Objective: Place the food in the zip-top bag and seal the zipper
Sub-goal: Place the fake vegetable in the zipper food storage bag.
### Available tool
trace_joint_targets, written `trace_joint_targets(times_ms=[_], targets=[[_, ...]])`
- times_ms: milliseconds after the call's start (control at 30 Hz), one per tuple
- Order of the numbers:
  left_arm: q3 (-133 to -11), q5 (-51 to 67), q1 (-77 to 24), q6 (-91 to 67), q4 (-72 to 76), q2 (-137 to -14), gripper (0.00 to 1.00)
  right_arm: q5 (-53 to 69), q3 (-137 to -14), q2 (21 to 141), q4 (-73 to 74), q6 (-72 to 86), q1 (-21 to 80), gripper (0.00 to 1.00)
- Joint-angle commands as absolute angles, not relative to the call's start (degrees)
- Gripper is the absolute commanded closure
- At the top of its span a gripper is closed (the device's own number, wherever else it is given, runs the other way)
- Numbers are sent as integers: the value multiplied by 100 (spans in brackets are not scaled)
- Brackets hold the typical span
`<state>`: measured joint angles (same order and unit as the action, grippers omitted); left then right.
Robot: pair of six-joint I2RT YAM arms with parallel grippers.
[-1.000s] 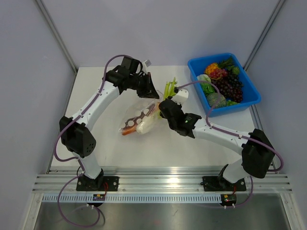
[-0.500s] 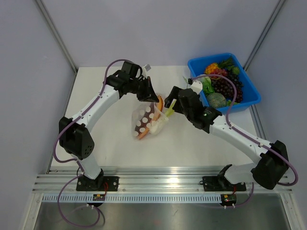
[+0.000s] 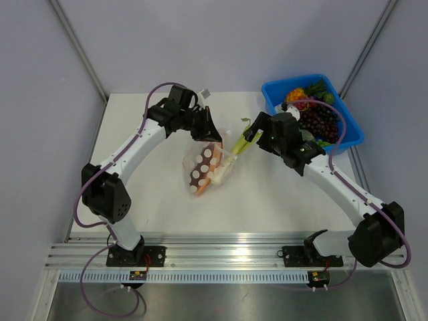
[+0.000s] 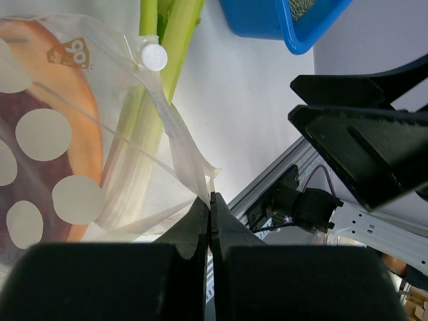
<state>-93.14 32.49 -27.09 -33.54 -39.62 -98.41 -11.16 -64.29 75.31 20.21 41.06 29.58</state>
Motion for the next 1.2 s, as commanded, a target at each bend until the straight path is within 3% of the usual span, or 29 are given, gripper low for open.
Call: trace_joint_targets(times_ms=[0, 300, 1000, 1067, 1167], targets=[[-9325, 3533, -2689, -3410, -3586, -9422, 100, -292, -6145, 7541, 1540, 4490, 2533, 2], [-9334, 3533, -2689, -3375, -3639, -9343, 100, 1230, -6328, 8481, 1003, 4623, 1960, 0], [-9369, 3507, -2689, -3138, -3902, -9132, 100, 1608, -7409, 10379, 449, 4878, 1767, 2], [-9369, 3516, -2689, -3129, -3929, -9106, 100, 1635, -7453, 10494, 326, 4895, 1767, 7], [-9360, 3516, -2689, -3094, -3946, -9097, 100, 1521, -7383, 10494, 185, 4913, 1767, 43]])
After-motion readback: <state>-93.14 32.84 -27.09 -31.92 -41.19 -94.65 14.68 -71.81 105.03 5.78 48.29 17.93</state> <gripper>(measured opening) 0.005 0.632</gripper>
